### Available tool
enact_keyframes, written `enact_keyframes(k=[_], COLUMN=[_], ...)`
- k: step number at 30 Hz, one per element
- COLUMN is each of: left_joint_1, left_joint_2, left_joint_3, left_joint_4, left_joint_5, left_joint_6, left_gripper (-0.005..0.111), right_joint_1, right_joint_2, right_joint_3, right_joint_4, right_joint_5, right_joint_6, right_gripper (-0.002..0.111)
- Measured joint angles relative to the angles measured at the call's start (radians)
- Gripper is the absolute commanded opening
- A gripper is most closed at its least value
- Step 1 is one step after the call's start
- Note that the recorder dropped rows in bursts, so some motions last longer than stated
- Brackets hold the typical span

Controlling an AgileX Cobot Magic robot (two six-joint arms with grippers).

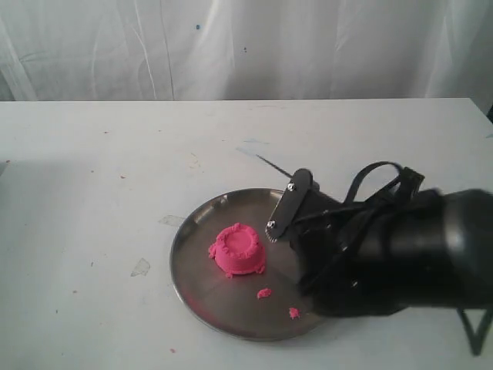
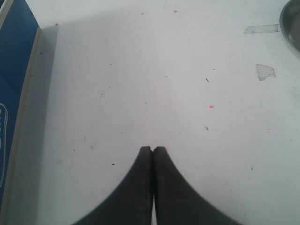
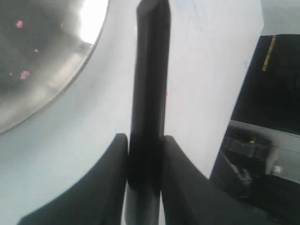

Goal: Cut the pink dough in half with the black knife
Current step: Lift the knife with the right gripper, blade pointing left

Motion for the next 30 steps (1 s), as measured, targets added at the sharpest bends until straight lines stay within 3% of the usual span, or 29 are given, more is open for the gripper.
enact_keyframes(k=[5, 8, 15, 21, 30], left_joint_1=[0.000, 0.000, 0.000, 0.000, 0.000], left_joint_2=[0.000, 0.000, 0.000, 0.000, 0.000], left_joint_3=[0.000, 0.000, 0.000, 0.000, 0.000], left_joint_4=[0.000, 0.000, 0.000, 0.000, 0.000], left_joint_5=[0.000, 0.000, 0.000, 0.000, 0.000], left_joint_6=[0.000, 0.000, 0.000, 0.000, 0.000], left_gripper=[0.000, 0.000, 0.000, 0.000, 0.000], right_joint_1=[-0.162, -0.283, -0.507, -0.525, -0.525], right_joint_2=[-0.159, -0.231, -0.280, -0.253, -0.224], right_joint_3=[-0.002, -0.023, -0.088, -0.097, -0.097], right_joint_4=[0.224, 0.478, 1.077, 1.401, 1.443], right_joint_5=[-0.204, -0.283, -0.225, -0.175, -0.329], right_joint_6=[-0.206, -0.415, -0.948, -1.215, -1.174], right_gripper=[0.000, 0.000, 0.000, 0.000, 0.000])
